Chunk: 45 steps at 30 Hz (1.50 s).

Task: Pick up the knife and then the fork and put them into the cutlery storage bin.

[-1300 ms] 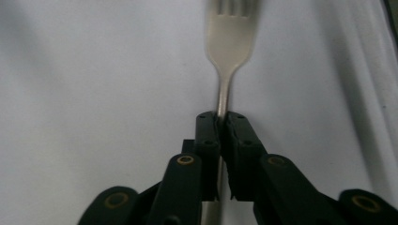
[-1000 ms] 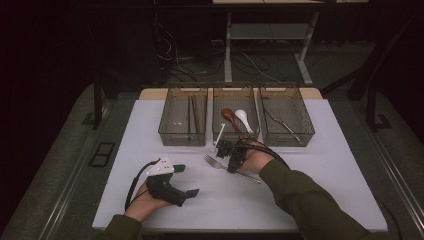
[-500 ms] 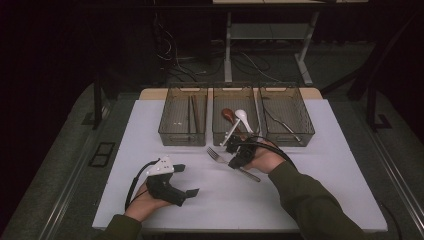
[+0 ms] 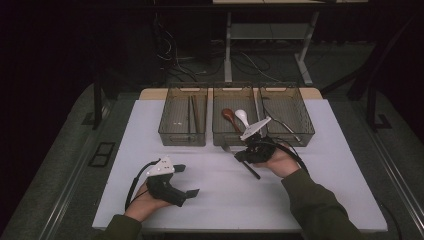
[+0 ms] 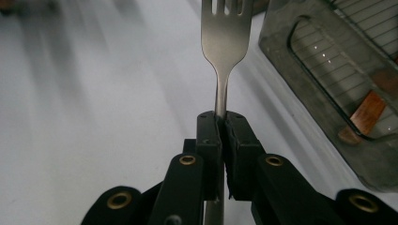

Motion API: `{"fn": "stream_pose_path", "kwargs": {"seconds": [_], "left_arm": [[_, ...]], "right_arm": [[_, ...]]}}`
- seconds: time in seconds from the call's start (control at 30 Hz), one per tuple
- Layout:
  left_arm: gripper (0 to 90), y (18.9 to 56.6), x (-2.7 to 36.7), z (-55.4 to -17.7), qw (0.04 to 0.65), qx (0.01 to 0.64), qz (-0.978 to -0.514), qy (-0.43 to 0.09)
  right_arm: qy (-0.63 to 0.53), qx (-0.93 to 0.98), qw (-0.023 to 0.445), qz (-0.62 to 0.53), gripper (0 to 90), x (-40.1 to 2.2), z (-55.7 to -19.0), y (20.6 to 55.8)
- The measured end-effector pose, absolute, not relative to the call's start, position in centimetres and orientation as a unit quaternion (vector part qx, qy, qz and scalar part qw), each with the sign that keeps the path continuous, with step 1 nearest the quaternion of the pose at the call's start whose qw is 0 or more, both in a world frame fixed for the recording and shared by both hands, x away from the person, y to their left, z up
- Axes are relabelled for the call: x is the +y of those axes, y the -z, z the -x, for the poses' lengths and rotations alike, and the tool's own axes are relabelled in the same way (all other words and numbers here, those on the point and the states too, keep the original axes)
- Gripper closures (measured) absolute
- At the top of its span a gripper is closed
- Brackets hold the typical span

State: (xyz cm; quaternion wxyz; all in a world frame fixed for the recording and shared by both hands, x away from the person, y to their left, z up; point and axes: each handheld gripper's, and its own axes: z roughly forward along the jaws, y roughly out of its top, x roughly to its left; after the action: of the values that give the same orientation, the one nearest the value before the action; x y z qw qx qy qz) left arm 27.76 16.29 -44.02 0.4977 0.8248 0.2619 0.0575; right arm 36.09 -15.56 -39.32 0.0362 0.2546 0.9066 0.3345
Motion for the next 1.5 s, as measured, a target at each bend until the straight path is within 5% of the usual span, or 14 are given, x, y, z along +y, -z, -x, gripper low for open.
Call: {"fn": "stream_pose_path", "kwargs": {"seconds": [1.5], "left_arm": [[4.3, 44.1, 16.2, -27.9, 0.493, 0.282, -0.820, -0.071]], "right_arm": [[-0.504, 0.794, 0.123, -0.315, 84.5, -24.3, -36.8, 34.0]]}}
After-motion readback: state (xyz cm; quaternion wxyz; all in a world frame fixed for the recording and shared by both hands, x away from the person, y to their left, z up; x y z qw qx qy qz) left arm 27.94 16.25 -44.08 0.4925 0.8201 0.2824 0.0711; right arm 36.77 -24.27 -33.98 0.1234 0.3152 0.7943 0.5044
